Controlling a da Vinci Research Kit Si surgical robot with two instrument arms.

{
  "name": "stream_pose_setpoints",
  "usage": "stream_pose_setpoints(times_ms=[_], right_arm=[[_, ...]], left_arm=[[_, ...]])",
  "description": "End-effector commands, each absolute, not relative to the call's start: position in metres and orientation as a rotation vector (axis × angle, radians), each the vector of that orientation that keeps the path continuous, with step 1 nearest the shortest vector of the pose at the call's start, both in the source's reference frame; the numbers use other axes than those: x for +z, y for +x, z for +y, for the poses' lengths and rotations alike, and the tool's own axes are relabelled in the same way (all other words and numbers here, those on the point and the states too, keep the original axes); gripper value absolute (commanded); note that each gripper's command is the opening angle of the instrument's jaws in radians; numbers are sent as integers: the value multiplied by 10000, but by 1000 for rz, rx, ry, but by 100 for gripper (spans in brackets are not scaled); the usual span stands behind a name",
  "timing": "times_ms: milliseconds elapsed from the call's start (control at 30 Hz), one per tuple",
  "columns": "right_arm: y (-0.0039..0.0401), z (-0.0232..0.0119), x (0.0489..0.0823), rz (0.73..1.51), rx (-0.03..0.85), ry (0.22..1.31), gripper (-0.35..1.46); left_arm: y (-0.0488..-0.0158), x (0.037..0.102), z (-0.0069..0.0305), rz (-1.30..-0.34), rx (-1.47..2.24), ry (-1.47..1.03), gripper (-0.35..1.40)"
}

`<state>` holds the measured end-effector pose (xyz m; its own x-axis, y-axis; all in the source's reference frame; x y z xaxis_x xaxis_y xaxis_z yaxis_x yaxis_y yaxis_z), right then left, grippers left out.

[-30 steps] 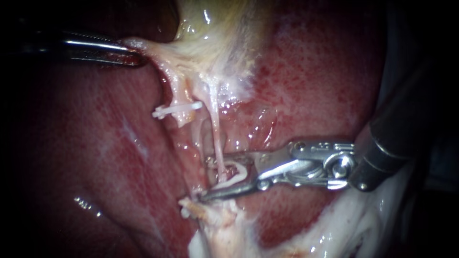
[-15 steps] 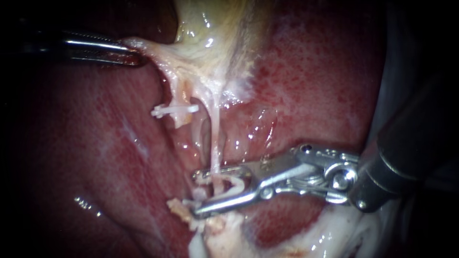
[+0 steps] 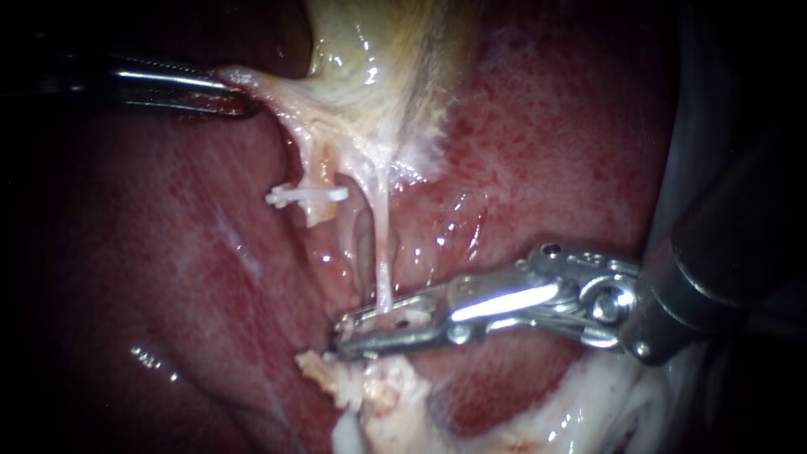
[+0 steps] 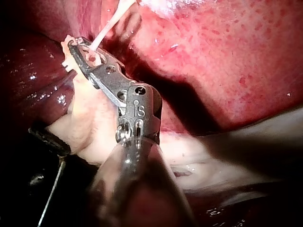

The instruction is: Clipping first clip right tube

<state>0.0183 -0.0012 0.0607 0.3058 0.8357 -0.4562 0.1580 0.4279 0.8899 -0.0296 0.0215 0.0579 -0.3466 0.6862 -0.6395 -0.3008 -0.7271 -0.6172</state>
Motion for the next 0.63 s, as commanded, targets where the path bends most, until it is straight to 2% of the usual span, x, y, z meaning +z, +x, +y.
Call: stream_pose_setpoints(times_ms=[33, 267, 600, 633], right_arm=[[183, -11, 606, 1199, 585, 1064, -30], [181, -12, 606, 1136, 611, 1122, -35], [182, -13, 612, 1136, 589, 1129, -35], [182, -13, 613, 1137, 590, 1128, -29]], left_arm=[[-296, 579, 215, -530, 2101, -1268, -35], [-296, 579, 216, -530, 2101, -1268, -35], [-297, 580, 217, -530, 2101, -1267, -35], [-297, 581, 217, -529, 2101, -1267, -35]])
